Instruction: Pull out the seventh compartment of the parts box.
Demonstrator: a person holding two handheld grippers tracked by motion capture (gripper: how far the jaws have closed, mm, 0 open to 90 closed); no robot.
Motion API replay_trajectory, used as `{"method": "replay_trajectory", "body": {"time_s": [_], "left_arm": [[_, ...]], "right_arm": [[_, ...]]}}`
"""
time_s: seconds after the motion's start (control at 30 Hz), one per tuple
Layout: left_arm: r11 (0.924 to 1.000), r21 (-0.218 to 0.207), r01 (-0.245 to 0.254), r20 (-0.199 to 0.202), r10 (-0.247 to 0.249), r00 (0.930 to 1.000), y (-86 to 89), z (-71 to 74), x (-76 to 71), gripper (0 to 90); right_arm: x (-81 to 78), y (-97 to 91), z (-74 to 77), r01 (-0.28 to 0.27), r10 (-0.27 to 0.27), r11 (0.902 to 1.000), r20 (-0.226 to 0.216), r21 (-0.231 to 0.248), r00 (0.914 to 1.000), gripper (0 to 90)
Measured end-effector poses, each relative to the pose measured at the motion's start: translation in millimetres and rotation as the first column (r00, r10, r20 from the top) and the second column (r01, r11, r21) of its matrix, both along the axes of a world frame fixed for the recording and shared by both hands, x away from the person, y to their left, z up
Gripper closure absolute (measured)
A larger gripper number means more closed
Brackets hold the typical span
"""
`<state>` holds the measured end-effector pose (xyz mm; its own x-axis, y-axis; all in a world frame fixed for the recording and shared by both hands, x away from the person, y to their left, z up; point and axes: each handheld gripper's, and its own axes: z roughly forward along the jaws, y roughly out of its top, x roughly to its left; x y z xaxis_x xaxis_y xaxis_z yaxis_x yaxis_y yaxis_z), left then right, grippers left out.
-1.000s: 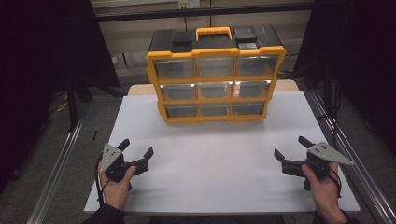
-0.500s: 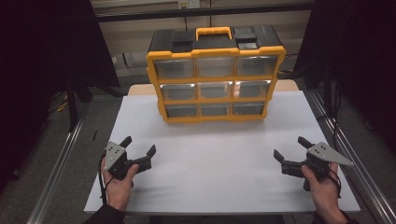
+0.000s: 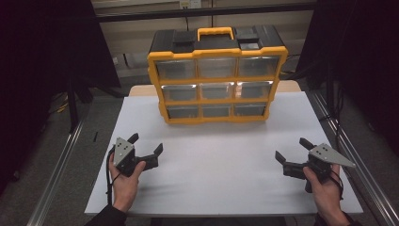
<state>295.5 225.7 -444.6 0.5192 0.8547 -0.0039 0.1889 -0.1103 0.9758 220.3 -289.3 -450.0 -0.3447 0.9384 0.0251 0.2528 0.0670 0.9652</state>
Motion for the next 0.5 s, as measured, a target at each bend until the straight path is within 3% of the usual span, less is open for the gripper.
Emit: {"method": "replay_trajectory", "body": {"time_s": [0.33,0.5], "left_arm": [[0.9999,-0.010,-0.012,0.000,0.012,0.9999,-4.6,-1.7,9.2,2.6],[0.9999,-0.015,-0.006,0.022,0.006,0.9997,-8.6,1.3,14.9,2.6]], "right_arm": [[0.7,-0.3,-0.3,0.000,0.000,1.0000,-0.004,-0.003,1.0000,0.5],[0.9,0.0,-0.3,-0.003,0.003,1.0000,-0.003,-0.005,1.0000,0.5]]}}
